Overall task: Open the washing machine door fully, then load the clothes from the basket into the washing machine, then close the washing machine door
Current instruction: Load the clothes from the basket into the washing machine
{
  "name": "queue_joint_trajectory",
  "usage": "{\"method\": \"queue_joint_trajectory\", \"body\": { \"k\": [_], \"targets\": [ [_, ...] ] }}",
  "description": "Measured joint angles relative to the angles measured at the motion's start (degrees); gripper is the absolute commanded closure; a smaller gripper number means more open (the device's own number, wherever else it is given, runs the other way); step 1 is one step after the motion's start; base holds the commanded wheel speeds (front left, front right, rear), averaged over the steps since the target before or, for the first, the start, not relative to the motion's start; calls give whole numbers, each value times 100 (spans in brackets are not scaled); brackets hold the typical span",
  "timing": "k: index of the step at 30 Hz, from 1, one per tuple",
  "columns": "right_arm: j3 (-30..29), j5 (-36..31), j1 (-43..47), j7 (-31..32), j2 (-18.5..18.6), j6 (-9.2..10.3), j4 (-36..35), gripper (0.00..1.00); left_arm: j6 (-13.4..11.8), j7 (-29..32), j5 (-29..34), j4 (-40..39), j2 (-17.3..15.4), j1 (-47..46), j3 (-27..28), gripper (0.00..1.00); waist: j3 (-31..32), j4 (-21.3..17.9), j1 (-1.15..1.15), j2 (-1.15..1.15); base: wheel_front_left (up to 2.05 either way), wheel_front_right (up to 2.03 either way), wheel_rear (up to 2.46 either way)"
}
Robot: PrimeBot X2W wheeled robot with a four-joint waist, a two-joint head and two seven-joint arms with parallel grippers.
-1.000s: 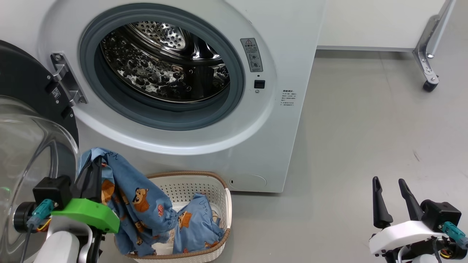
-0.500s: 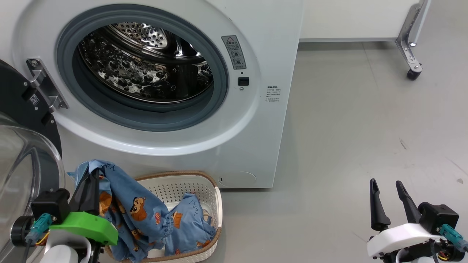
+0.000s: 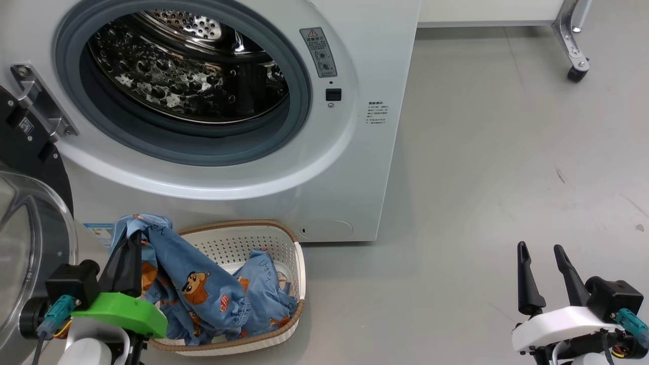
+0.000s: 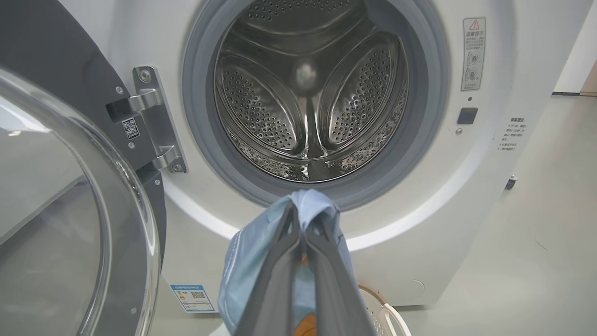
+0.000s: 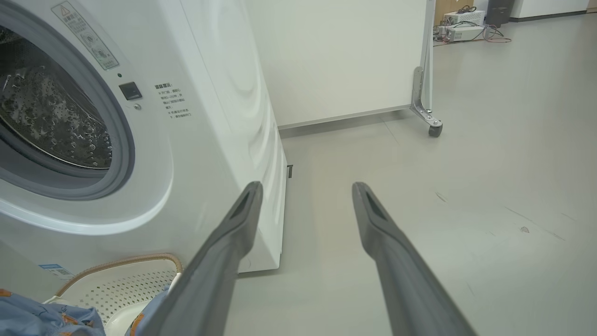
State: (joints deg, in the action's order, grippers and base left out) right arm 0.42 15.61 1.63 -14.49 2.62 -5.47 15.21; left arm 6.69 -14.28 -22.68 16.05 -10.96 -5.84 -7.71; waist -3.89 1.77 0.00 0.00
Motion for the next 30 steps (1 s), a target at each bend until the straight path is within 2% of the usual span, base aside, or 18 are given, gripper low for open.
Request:
{"method": "queue_joint_trajectory", "body": {
  "k": [17,30],
  "targets": [
    [24,-1,-135,0,-8,0,-82,0,1,0,0,-144,69,-57,180,100,-494,-49,0,0,0,0,0],
    [157,-22,-386,0,-12,0,-174,0,2,0,0,-137,-16,-578,205,100,-968,-151,0,0,0,0,0]
  ]
}}
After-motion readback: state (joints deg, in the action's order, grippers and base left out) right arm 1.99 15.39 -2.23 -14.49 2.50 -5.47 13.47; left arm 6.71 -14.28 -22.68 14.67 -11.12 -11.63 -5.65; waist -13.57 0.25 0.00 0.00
